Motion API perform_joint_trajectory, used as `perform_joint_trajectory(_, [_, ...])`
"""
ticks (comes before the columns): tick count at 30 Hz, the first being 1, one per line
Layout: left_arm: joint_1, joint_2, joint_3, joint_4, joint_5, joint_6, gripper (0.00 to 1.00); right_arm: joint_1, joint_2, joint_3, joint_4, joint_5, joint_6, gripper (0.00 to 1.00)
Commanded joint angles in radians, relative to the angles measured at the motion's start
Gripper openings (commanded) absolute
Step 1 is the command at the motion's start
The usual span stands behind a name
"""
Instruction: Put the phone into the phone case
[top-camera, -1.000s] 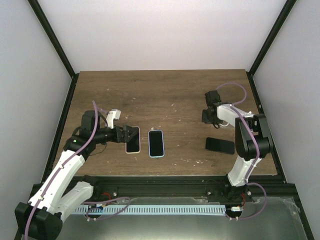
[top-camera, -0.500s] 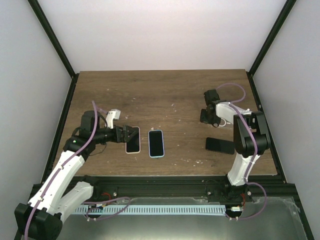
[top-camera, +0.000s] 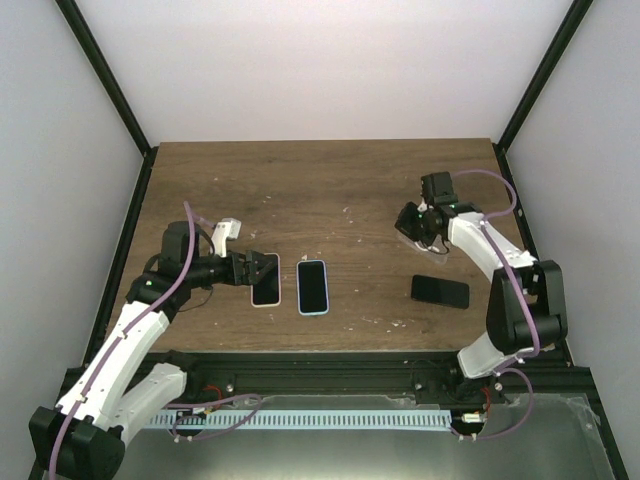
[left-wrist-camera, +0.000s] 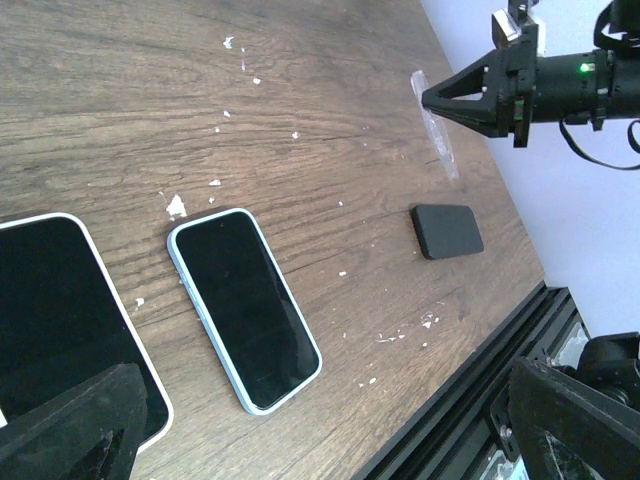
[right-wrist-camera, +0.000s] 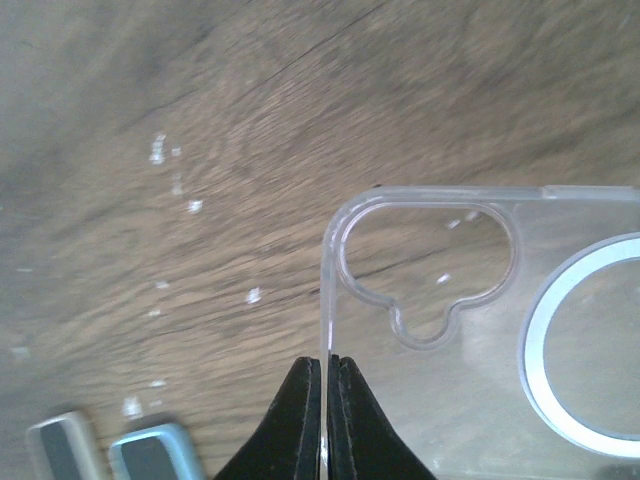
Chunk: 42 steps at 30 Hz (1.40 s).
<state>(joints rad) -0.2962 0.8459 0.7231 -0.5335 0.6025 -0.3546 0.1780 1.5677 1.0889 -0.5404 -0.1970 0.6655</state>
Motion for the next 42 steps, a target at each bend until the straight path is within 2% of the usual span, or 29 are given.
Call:
perform_joint_trajectory(1, [0.000, -0.010, -0.012, 0.012, -0.007, 0.013, 1.00, -0.003, -0.081, -0.067, 0.041, -0.193, 0.271, 0.01])
perform_joint_trajectory(3, [0.000, -0.010, -0.010, 0.011, -0.006, 0.012, 1.00, 0.020, -0.126, -0.121, 0.085, -0.218, 0.395, 0.01])
perform_joint_trajectory(8, [0.001, -0.019, -0.013, 0.012, -0.007, 0.011, 1.00, 0.096, -0.192, -0.235, 0.159, -0.161, 0.681, 0.01])
perform_joint_trajectory(15, [0.000, -0.012, -0.015, 0.017, 0.010, 0.010, 1.00, 0.158, -0.145, -0.257, 0.243, -0.111, 0.944, 0.01])
perform_joint_trajectory(29, [0.000, -0.030, -0.016, 0.013, -0.004, 0.010, 1.00, 0.265, 0.036, -0.189, 0.336, -0.038, 1.207, 0.01])
perform_joint_trajectory(34, [0.000, -0.036, -0.018, 0.015, -0.007, 0.009, 1.00, 0.276, 0.070, -0.143, 0.314, -0.021, 1.250, 0.01])
perform_joint_trajectory(38, [0.000, -0.033, -0.016, 0.014, -0.007, 0.010, 1.00, 0.279, 0.081, -0.153, 0.376, -0.032, 1.244, 0.01])
perform_joint_trajectory(39, [0.000, -0.032, -0.016, 0.013, -0.007, 0.011, 1.00, 0.279, 0.080, -0.153, 0.382, -0.034, 1.226, 0.05])
perform_joint_trajectory(42, [0.000, -0.037, -0.017, 0.013, -0.010, 0.011, 1.00, 0.278, 0.044, -0.181, 0.407, -0.023, 1.168, 0.32])
